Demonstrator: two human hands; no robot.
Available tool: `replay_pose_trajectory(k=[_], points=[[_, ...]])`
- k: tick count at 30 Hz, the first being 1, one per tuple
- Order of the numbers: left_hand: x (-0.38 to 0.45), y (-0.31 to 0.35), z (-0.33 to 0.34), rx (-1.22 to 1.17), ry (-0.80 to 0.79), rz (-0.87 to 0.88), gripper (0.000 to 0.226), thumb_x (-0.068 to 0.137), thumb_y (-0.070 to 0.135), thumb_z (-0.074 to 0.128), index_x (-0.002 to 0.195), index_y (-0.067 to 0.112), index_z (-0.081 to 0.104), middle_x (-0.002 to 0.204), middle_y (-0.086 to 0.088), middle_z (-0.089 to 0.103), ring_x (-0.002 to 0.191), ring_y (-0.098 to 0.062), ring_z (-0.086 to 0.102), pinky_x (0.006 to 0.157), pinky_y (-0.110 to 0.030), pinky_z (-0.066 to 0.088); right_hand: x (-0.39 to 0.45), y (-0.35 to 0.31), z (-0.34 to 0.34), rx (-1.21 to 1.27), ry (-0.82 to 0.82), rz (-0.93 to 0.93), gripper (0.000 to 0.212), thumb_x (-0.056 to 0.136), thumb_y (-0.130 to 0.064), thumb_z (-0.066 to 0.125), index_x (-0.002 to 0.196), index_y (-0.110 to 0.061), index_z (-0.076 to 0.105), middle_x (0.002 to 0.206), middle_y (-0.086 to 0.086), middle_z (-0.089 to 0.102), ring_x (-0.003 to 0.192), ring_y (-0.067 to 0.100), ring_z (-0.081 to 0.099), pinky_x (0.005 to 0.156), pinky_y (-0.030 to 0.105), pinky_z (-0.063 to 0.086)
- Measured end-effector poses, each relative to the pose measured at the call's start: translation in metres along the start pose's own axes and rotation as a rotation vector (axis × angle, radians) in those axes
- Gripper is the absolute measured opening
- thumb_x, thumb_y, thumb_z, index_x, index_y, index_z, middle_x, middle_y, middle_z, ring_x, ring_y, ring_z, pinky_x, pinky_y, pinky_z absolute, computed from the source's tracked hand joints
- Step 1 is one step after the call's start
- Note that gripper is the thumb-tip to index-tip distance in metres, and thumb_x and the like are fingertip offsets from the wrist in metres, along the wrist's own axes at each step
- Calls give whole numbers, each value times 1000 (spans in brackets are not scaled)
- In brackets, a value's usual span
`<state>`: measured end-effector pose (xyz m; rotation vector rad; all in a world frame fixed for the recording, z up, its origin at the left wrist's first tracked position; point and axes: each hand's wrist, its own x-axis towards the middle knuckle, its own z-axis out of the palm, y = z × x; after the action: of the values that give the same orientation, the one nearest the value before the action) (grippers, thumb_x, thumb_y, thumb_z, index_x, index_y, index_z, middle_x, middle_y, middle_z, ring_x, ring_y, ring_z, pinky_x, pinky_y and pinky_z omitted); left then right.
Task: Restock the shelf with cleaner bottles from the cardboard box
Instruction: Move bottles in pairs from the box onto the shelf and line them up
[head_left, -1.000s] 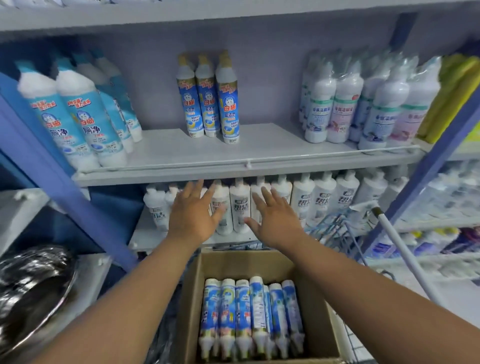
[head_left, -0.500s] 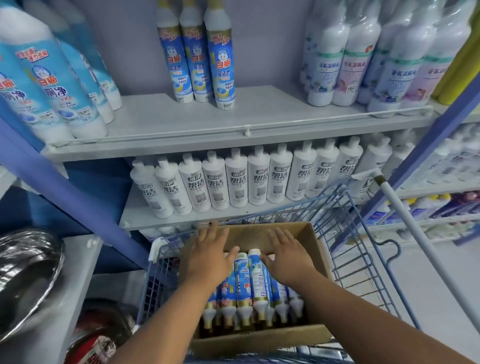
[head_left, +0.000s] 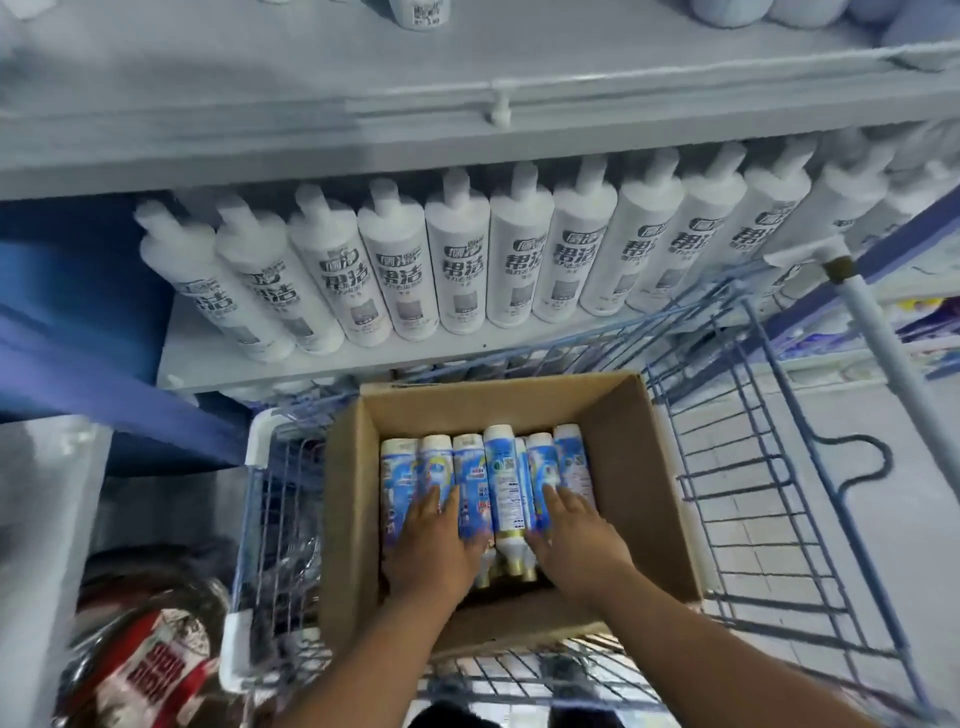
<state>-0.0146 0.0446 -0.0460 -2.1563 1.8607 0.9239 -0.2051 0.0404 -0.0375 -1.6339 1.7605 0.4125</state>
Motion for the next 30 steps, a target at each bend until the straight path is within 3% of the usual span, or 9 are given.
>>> replay_pose_trajectory(k=[3, 8, 11, 14, 18, 23, 26, 30], points=[[5, 7, 22, -43, -7, -102, 69, 94, 60, 48, 149, 19, 38, 151, -6, 41, 138, -25, 37, 109, -37, 36, 17, 9, 17, 23, -74, 1, 76, 100, -57, 36, 161, -22, 7, 168, 2, 13, 152, 28, 18, 117, 47, 31], [15, 18, 56, -256, -67, -328, 56, 93, 60, 52, 132, 19, 51, 132, -6, 56, 121, -24, 55, 93, -36, 48, 45, 17, 41, 146, -135, 45, 76, 98, -56, 43, 159, -24, 12, 159, 2, 35, 143, 25, 36, 111, 48, 42], [25, 17, 75, -321, -153, -443, 64, 92, 66, 49, 127, 14, 58, 128, -8, 62, 116, -27, 60, 87, -33, 48, 61, 20, 53, 201, -206, 97, 75, 99, -54, 44, 159, -21, 14, 157, 4, 39, 143, 26, 38, 115, 47, 36], [35, 19, 88, -394, -253, -559, 70, 93, 68, 44, 127, 10, 62, 129, -10, 64, 117, -28, 60, 90, -31, 47, 72, 21, 60, 250, -256, 147, 64, 102, -47, 44, 155, -17, 23, 155, 6, 41, 143, 27, 37, 114, 39, 30], [47, 20, 101, -582, -320, -704, 61, 98, 52, 52, 144, 13, 42, 139, -10, 52, 122, -26, 52, 94, -31, 43, 85, 22, 81, 463, -320, 253, 56, 103, -45, 46, 149, -17, 32, 150, 9, 46, 135, 28, 46, 105, 34, 38], [64, 11, 121, -918, -423, -852, 82, 83, 70, 59, 147, 21, 41, 148, -9, 48, 134, -30, 46, 109, -44, 37, 100, 17, 99, 734, -352, 358, 68, 96, -50, 56, 151, -17, 31, 141, 5, 53, 125, 24, 51, 108, 37, 41], [67, 9, 123, -1038, -449, -861, 88, 76, 76, 59, 145, 23, 45, 148, -3, 51, 136, -29, 44, 116, -50, 32, 108, 14, 102, 883, -366, 455, 80, 92, -58, 57, 155, -19, 25, 151, 6, 43, 136, 28, 42, 114, 43, 37], [66, 14, 113, -1097, -436, -866, 88, 80, 77, 56, 143, 18, 42, 140, -7, 54, 125, -31, 53, 108, -48, 43, 108, 16, 98, 978, -336, 480, 85, 95, -60, 54, 159, -19, 17, 159, 7, 33, 144, 31, 34, 114, 43, 35]])
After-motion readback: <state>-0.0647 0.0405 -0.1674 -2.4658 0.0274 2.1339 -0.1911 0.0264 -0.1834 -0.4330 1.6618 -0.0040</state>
